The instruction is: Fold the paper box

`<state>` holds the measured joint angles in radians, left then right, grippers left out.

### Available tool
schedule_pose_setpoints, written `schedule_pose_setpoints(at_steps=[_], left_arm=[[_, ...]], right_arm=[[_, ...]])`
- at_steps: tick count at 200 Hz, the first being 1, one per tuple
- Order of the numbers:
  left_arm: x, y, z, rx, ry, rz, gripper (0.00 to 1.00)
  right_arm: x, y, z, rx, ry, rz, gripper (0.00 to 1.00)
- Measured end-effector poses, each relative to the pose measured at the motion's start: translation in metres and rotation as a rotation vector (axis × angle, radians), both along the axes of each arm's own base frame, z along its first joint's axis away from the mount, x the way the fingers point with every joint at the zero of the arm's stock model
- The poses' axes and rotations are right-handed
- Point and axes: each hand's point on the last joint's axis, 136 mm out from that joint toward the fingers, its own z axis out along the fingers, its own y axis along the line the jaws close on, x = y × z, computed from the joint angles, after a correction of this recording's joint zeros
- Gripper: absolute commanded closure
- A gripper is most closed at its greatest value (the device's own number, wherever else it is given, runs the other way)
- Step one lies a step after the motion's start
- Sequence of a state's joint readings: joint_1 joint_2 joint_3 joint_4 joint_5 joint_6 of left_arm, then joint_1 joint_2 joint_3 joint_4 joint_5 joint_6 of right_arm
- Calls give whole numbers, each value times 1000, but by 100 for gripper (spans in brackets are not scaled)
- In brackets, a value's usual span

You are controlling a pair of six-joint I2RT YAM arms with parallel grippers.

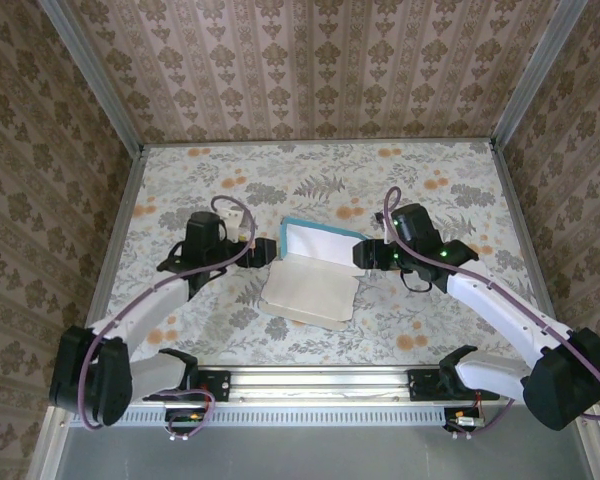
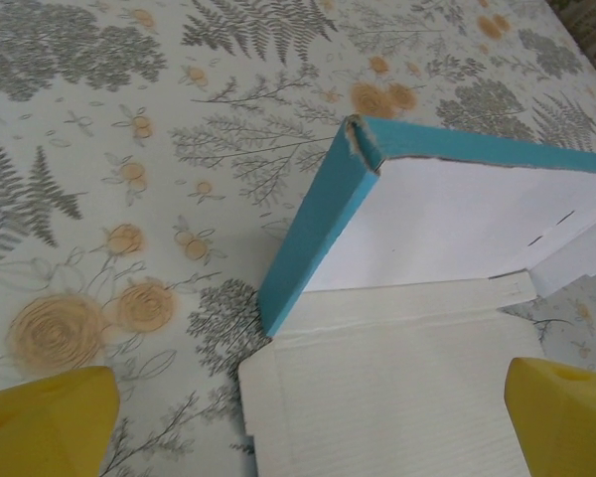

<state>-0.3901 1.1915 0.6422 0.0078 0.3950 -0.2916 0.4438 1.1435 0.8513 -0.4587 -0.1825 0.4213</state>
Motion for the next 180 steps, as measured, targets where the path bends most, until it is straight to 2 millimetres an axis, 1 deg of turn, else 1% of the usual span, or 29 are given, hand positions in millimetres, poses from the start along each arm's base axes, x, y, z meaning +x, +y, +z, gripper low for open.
schedule_pose_setpoints(at_steps=[38,58,76,103,118,147,165,180], left_arm=[[18,-15,4,-35,-16,-47,0],[33,-21,10,-33,-35,-66,0],[51,-22,19,-41,-64,-66,0],[67,-22,26,-54,-82,-64,0],[75,-24,27,-58,-81,-69,0],[91,-35,28,-62,-73,-104,0],[96,-40,27,-69,-68,-130,0],[97,-43,20,-70,-52,-144,0]], right_arm=[[4,-16,-6,-29,22,-53,37],[8,-21,-9,-40,43,-70,37],[12,-23,-12,-45,52,-77,38],[16,-24,-13,-42,64,-82,42],[20,-24,-10,-36,61,-87,43],[28,-24,4,-14,37,-93,44],[34,-24,10,-10,24,-97,46],[38,-25,11,-16,28,-98,47]])
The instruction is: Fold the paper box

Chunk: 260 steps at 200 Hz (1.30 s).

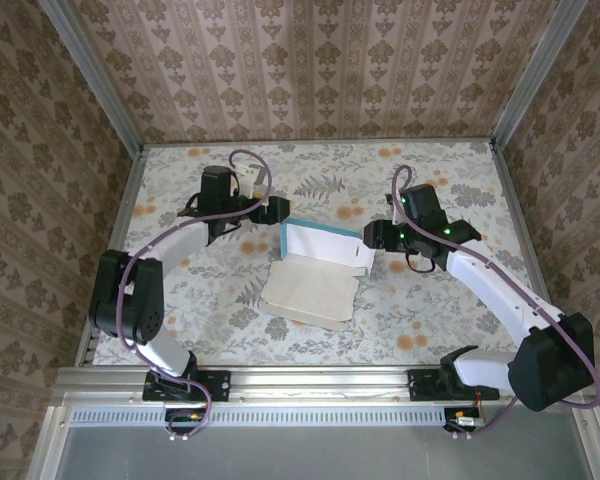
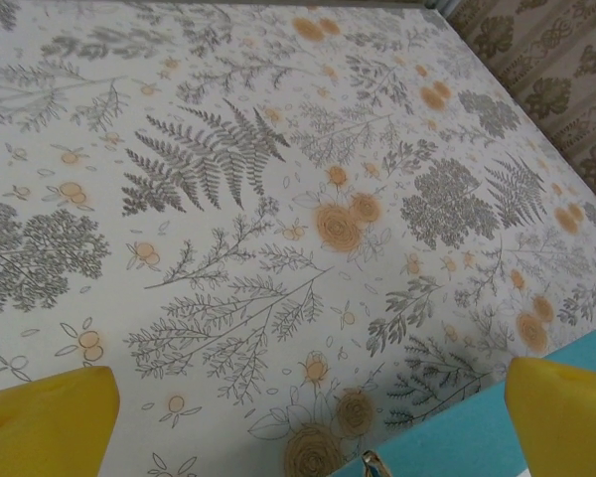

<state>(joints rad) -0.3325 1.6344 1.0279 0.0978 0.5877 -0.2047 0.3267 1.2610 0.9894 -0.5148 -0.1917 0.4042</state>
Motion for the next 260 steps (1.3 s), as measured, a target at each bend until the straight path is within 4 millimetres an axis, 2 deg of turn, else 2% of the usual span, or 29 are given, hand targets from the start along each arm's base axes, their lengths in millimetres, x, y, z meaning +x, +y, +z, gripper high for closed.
schedule_pose_setpoints(at_steps=[43,97,158,186,218,260], left_arm=[[-7,-8,-22,33,35,-51,0],[-16,-12,-34,54,44,-79,0],[-22,-11,-36,47,38,-85,0],[-25,-10,-36,46,36,-85,0],[-32,-9,-34,45,32,-88,0],[-45,-14,-36,36,48,-93,0]], right_arm=[[3,-2,-17,-26,56,-2,52],[4,-2,-27,-34,86,2,55],[3,3,-27,-12,91,18,56],[-2,4,-35,-6,108,26,59],[-5,4,-42,-6,128,28,68],[-5,9,-42,8,126,33,83]])
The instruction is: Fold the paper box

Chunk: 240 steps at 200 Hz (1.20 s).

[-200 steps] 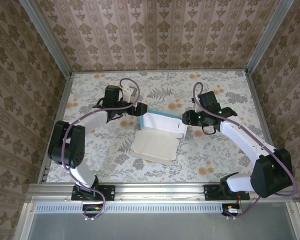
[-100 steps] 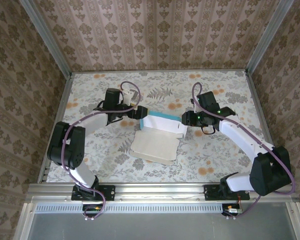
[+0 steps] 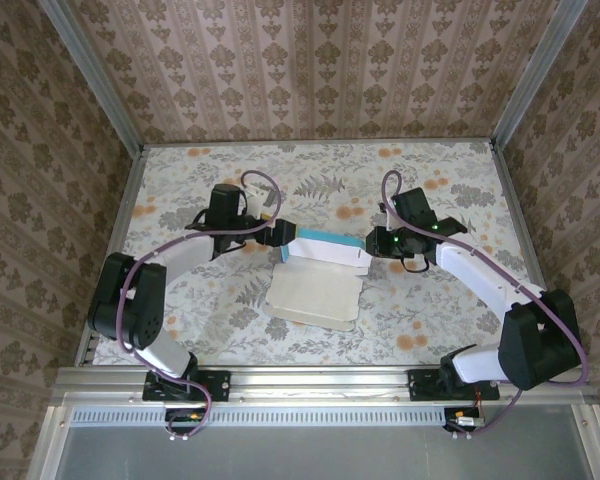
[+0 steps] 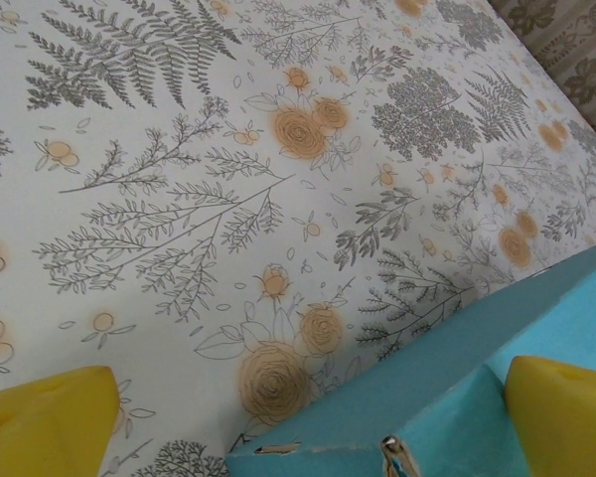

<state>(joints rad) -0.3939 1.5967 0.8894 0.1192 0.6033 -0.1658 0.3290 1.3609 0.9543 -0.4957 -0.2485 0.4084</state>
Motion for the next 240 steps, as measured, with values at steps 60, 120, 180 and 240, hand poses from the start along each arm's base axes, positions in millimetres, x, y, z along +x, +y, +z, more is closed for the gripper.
schedule_pose_setpoints(at_steps=[60,120,180,240], left_arm=[[-4,0,0,10,-8,23,0],[-11,-5,0,32,-12,16,0],[-17,-8,1,44,-16,12,0],[-34,-9,2,67,-34,18,0]], right_arm=[[1,2,1,18,1,-13,90],[-1,12,5,64,7,8,92],[-2,10,3,52,14,7,90],[-3,8,1,22,9,10,84]])
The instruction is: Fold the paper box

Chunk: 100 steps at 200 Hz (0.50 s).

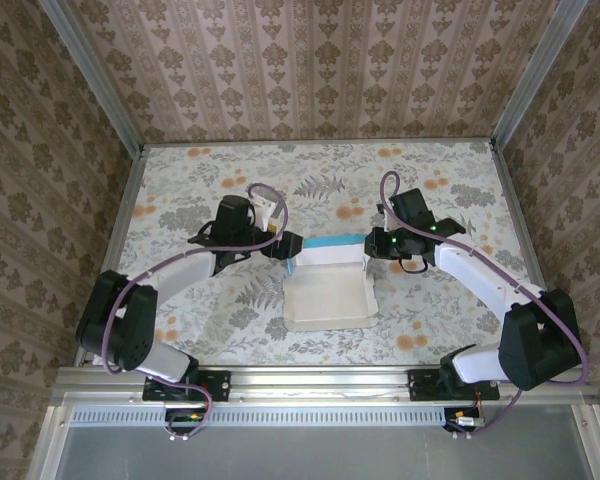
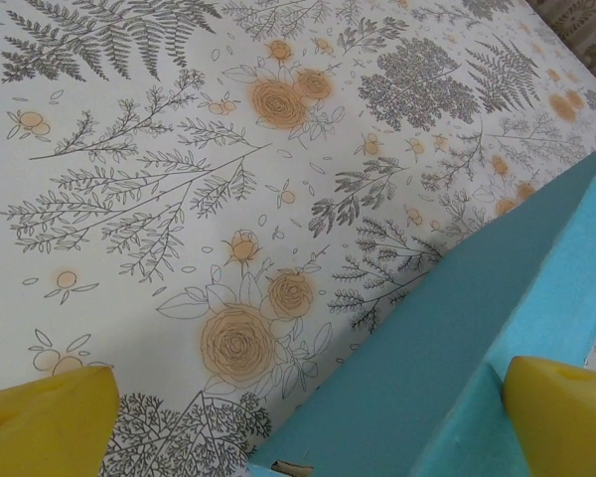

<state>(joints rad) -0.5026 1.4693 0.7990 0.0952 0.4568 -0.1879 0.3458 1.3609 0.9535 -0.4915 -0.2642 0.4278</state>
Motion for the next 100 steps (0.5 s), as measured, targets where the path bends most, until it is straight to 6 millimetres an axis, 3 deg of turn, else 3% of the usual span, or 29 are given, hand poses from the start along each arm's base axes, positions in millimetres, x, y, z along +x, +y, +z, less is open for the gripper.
schedule_pose_setpoints(at_steps=[47,100], left_arm=[[-14,3,-1,7,8,28,0],[-15,4,-1,8,14,48,0]], right_arm=[[-1,2,0,2,-3,9,75],[1,7,4,28,-13,20,64]])
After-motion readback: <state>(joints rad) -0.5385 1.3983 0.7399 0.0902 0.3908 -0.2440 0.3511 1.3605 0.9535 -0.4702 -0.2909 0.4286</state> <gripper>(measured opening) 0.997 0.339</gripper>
